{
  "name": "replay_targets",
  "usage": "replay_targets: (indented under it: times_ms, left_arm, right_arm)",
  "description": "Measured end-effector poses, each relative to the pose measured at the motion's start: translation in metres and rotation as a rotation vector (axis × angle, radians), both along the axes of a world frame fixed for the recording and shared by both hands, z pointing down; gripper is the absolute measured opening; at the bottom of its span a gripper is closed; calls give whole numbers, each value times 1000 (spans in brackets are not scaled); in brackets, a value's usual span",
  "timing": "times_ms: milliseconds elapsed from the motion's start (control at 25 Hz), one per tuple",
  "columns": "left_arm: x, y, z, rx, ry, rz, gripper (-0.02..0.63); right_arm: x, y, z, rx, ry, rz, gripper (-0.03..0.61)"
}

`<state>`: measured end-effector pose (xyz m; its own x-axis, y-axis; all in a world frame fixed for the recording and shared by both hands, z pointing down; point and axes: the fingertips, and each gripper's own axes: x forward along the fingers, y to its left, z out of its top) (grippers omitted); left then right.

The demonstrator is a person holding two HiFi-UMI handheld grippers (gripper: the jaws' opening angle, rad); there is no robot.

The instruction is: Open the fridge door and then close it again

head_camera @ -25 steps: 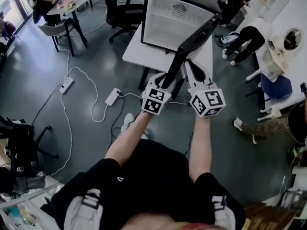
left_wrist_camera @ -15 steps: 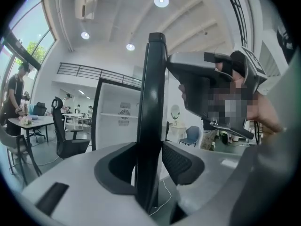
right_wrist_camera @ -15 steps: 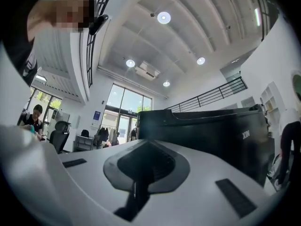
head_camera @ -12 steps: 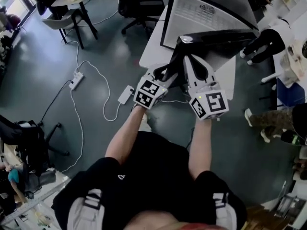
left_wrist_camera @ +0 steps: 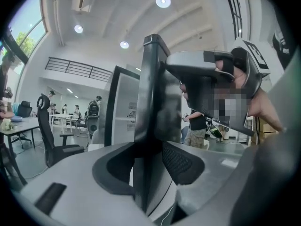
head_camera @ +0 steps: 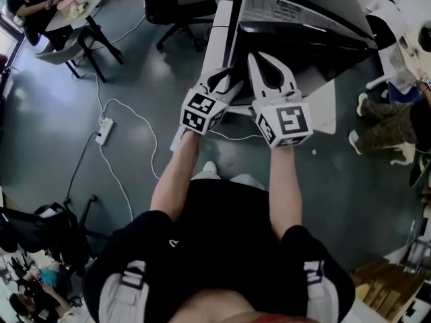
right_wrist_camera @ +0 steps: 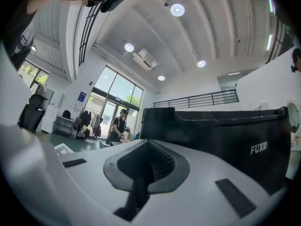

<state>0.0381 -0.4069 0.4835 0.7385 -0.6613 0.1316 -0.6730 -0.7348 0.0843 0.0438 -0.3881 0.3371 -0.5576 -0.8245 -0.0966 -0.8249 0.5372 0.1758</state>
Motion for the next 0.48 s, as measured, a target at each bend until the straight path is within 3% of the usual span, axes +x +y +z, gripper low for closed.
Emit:
replay_targets:
  times_ms: [360, 480]
  left_arm:
    - [-1, -65, -7, 31, 24, 20, 176]
    - [-1, -87, -2, 9, -8, 9, 176]
  right_arm:
    - [4, -64, -5, -19, -63, 93, -6]
    - [8, -86, -1, -27, -92, 121, -6]
